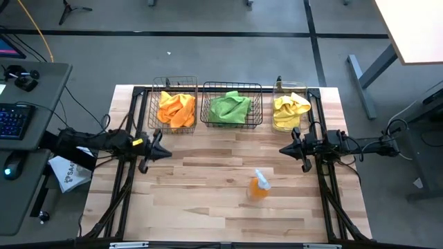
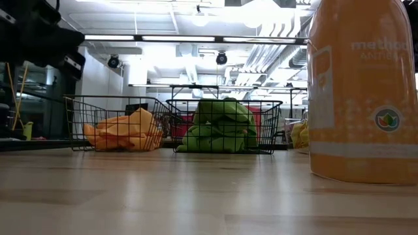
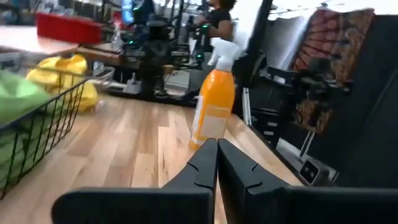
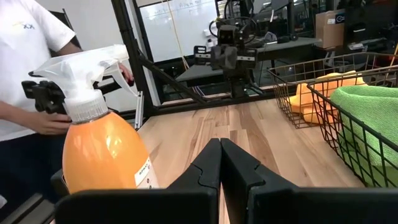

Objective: Sort microfiber towel by color & place in baskets
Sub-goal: Return to Home Position

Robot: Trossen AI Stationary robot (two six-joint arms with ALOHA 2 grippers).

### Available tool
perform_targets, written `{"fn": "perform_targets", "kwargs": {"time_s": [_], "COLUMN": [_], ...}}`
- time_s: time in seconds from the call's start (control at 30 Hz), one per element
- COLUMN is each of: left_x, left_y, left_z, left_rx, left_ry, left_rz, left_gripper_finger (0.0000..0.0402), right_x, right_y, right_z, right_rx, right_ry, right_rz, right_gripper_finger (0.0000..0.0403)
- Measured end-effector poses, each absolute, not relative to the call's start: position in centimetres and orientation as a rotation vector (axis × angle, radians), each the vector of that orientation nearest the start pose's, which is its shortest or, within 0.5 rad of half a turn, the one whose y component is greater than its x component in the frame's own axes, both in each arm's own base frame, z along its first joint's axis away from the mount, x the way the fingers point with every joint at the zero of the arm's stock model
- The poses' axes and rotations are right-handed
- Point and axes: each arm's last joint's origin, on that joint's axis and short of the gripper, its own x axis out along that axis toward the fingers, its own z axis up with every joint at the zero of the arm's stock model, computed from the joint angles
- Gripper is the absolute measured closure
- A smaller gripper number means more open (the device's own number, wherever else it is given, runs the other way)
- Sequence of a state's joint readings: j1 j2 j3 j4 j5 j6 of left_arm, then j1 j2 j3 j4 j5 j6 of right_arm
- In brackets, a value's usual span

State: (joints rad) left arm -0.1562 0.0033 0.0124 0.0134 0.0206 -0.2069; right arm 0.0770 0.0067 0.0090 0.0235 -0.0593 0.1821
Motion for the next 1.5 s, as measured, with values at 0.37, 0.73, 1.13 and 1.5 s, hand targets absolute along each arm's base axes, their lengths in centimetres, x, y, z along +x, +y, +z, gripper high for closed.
{"fn": "perform_targets", "kwargs": {"time_s": [0.37, 0.73, 1.13, 1.5], "left_x": [9.51, 9.52, 9.53, 9.53], "left_y": [-1.93, -1.96, -1.96, -1.96], "left_z": [16.89, 16.88, 16.87, 16.87], "left_rx": [-0.182, -0.182, -0.182, -0.182], "left_ry": [-0.004, -0.003, -0.002, -0.002], "left_rz": [-0.213, -0.215, -0.215, -0.215], "left_gripper_finger": [0.0401, 0.0401, 0.0401, 0.0401], "right_x": [9.70, 9.70, 9.70, 9.70], "right_y": [0.92, 0.92, 0.92, 0.92], "right_z": [16.81, 16.81, 16.82, 16.82], "right_rx": [0.182, 0.182, 0.182, 0.182], "right_ry": [-0.010, -0.010, -0.011, -0.010], "right_rz": [0.138, 0.138, 0.138, 0.138], "right_gripper_finger": [0.0402, 0.0402, 0.0402, 0.0402]}}
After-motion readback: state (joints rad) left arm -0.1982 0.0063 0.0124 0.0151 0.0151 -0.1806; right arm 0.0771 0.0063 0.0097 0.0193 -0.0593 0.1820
